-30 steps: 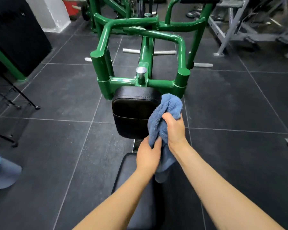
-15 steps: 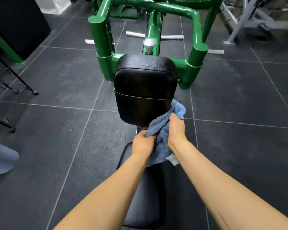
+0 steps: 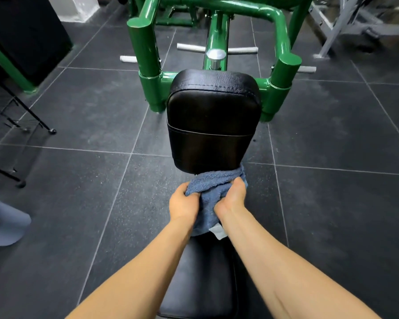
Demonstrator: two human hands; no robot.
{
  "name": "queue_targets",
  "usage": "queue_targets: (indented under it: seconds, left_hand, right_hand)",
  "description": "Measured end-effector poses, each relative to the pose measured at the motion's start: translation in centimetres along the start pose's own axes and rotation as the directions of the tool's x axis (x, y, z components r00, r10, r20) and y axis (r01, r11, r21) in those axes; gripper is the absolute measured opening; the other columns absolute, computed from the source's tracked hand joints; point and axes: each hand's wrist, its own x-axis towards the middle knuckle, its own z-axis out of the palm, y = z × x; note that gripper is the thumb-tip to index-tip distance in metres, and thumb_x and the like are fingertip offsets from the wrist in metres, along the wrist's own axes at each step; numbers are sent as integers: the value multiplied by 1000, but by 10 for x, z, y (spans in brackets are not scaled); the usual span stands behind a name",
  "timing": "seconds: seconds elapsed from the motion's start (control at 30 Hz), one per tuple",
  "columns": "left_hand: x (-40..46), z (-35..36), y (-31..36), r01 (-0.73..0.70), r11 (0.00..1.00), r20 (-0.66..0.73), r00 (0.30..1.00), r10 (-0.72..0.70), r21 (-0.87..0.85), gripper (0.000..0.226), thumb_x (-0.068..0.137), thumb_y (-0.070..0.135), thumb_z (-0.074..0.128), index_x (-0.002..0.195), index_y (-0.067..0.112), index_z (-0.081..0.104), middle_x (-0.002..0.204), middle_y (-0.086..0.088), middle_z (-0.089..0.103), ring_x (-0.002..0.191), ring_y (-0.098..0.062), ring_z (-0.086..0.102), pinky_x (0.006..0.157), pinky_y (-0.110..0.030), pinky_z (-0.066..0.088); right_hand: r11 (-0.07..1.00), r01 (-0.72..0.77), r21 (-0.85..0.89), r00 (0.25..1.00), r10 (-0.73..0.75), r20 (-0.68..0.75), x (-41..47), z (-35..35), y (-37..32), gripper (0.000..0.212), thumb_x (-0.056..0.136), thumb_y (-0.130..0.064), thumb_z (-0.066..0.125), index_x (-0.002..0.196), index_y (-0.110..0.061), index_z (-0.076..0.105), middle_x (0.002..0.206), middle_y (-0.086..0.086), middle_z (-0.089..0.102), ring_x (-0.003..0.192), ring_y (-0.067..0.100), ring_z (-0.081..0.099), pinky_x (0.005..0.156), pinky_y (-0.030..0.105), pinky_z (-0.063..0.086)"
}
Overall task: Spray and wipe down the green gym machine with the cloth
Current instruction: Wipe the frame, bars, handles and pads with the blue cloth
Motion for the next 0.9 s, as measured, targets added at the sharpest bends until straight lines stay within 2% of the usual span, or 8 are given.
queue_targets:
  seconds: [0.13, 0.37, 0.47, 0.6, 0.7, 0.77, 0.8, 0.9]
  left_hand:
    - [-2, -9, 0, 15, 1000, -70, 997, -17, -27, 25, 93, 5, 45, 89, 20, 64, 79, 8, 62, 68, -2, 53, 47, -4, 39]
    - [-13, 29, 20, 109, 994, 89, 990, -108, -7, 23, 94, 5, 46, 104, 11, 65, 94, -5, 66, 79, -13, 55, 72, -26, 47]
    - [-15, 25, 24, 179, 975, 124, 979, -163, -130, 23, 96, 1, 42, 100, 12, 62, 86, -3, 63, 69, -10, 54, 60, -19, 47]
    - [1, -10, 24, 72, 992, 26, 997, -70, -102, 23, 93, 0, 43, 96, 11, 63, 78, 2, 61, 66, -6, 52, 49, -7, 42]
    - [13, -38, 25, 48, 989, -11, 999, -50, -143, 29, 91, 0, 44, 99, 19, 65, 93, 0, 67, 86, -16, 62, 76, -22, 51]
    - [21, -54, 27, 63, 982, -74, 994, -77, -177, 31, 91, -1, 44, 102, 19, 65, 93, 2, 65, 82, -13, 61, 72, -23, 50]
    - [25, -61, 27, 71, 975, -108, 990, -95, -211, 30, 92, 0, 44, 102, 18, 65, 88, 3, 64, 76, -10, 60, 65, -20, 48]
    - [30, -76, 30, 115, 945, -142, 976, -165, -306, 26, 94, 1, 44, 93, 17, 65, 79, 5, 63, 70, -10, 59, 59, -19, 47]
  right_hand:
    - [996, -86, 21, 996, 86, -20, 5, 4, 17, 37, 101, -28, 39, 77, -3, 52, 74, 12, 55, 70, 27, 53, 69, 37, 42]
    - [995, 92, 33, 995, -90, -40, 16, -11, -14, 33, 101, -15, 40, 74, -10, 57, 78, 11, 61, 68, 20, 57, 67, 32, 49]
    - [993, 74, 90, 995, -68, -69, 7, -4, -12, 32, 103, -16, 36, 77, -13, 56, 83, 11, 59, 72, 22, 56, 74, 36, 48]
    - [981, -39, 190, 994, 58, -97, 1, 14, 19, 31, 103, -25, 34, 102, -2, 56, 95, 14, 58, 96, 33, 58, 80, 37, 42]
    - [982, -83, 168, 991, 99, -90, 7, 36, 44, 39, 103, -22, 33, 79, 1, 52, 77, 12, 53, 74, 25, 54, 81, 34, 40]
    - [976, -125, 176, 988, 139, -68, 12, 50, 61, 38, 103, -18, 31, 72, -3, 48, 75, 11, 50, 68, 23, 51, 73, 28, 45]
    - [978, -140, 155, 987, 150, -52, 13, 56, 68, 35, 102, -16, 31, 73, -4, 47, 76, 10, 50, 74, 28, 55, 70, 27, 48]
    - [991, -137, 14, 990, 136, 37, 20, 61, 83, 26, 98, -3, 31, 97, 4, 56, 100, 17, 59, 120, 42, 52, 97, 41, 45]
